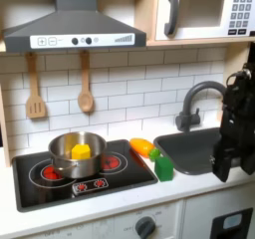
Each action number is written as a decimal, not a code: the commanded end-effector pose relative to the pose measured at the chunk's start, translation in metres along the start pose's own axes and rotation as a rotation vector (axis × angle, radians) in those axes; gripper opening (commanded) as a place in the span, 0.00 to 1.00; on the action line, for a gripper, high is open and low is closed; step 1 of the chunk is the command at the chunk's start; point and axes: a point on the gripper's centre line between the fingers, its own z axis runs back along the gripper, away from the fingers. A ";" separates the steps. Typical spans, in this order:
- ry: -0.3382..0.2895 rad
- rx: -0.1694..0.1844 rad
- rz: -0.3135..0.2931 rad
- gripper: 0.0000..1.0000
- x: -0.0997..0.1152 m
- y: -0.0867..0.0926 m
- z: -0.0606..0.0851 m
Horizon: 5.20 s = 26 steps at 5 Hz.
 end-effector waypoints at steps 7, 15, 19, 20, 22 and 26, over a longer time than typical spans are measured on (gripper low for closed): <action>0.012 0.014 -0.022 1.00 0.099 0.017 -0.004; 0.104 0.028 -0.068 1.00 0.149 0.012 -0.053; 0.152 0.039 -0.072 1.00 0.153 0.014 -0.077; 0.178 0.045 -0.070 1.00 0.154 0.015 -0.084; 0.209 0.044 -0.069 1.00 0.154 0.015 -0.094; 0.236 0.073 -0.075 1.00 0.157 0.020 -0.105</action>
